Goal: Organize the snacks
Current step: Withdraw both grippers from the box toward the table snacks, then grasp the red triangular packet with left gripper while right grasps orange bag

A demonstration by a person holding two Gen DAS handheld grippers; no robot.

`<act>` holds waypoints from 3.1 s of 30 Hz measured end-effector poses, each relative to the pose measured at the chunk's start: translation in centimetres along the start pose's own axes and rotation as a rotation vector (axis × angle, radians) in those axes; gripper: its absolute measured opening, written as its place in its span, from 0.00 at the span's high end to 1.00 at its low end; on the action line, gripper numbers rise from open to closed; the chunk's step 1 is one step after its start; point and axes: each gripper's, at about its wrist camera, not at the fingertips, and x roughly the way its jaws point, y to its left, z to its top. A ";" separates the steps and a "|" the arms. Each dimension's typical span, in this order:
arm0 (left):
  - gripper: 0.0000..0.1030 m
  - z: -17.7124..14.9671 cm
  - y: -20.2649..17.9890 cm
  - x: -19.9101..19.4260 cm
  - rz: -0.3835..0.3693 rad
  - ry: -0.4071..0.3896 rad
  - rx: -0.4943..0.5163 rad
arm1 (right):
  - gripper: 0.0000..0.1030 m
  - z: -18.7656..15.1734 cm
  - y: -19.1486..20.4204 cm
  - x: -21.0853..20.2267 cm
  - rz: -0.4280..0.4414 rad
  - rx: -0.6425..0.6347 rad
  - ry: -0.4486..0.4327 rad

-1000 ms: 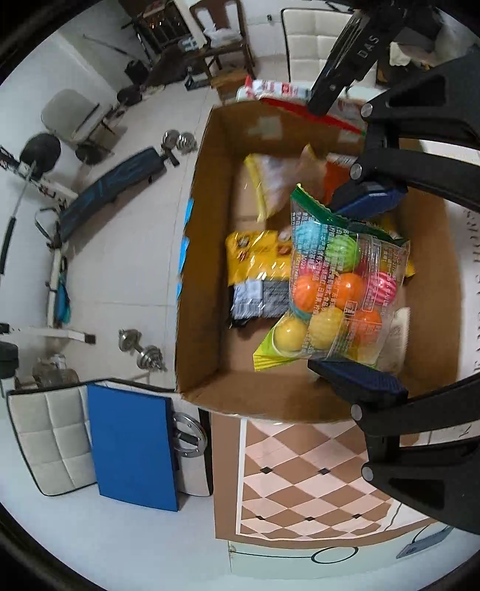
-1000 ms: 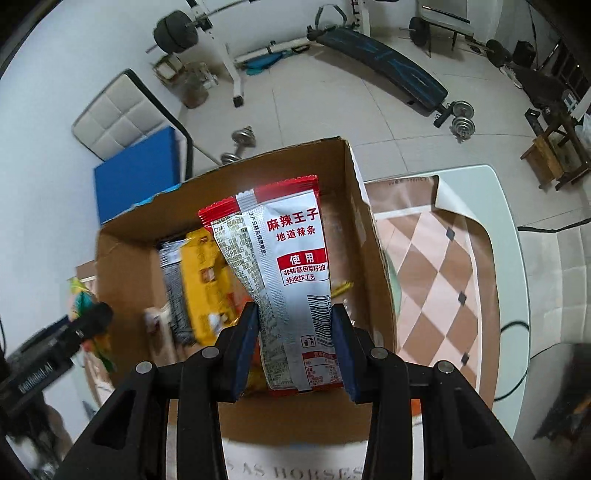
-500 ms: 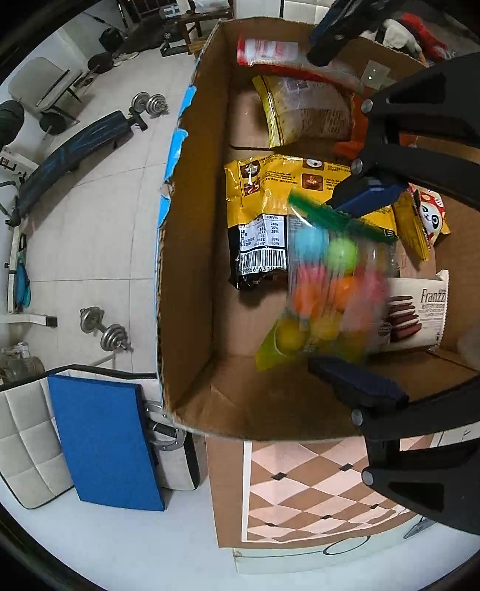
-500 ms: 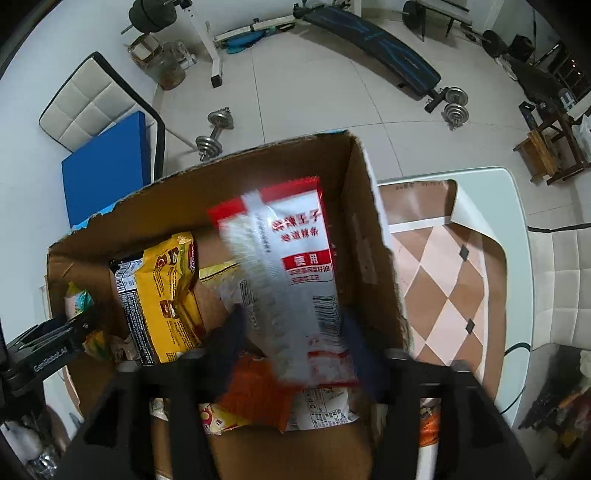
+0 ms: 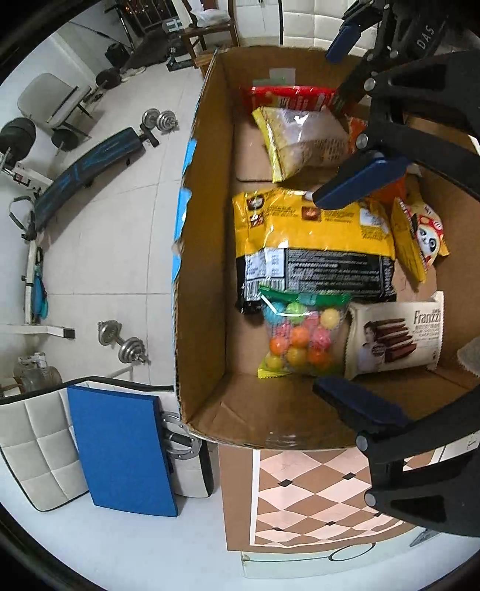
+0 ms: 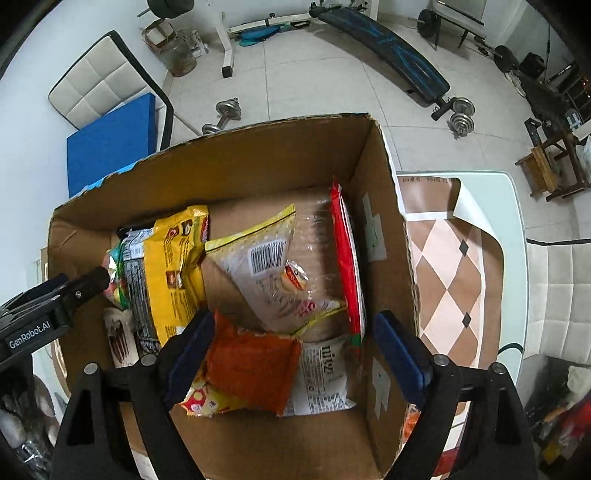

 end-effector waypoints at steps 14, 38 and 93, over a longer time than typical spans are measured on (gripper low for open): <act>0.11 -7.4 -0.9 -6.2 0.019 -0.184 0.005 | 0.09 -7.1 0.8 -4.9 -0.003 -0.063 -0.118; 0.11 -20.7 -3.0 -17.6 0.028 -0.437 -0.022 | 0.09 -20.6 -0.2 -15.9 0.044 -0.112 -0.325; 0.70 -23.6 -11.0 5.7 0.048 0.005 0.089 | 0.32 -20.4 -14.7 6.5 0.165 0.252 0.020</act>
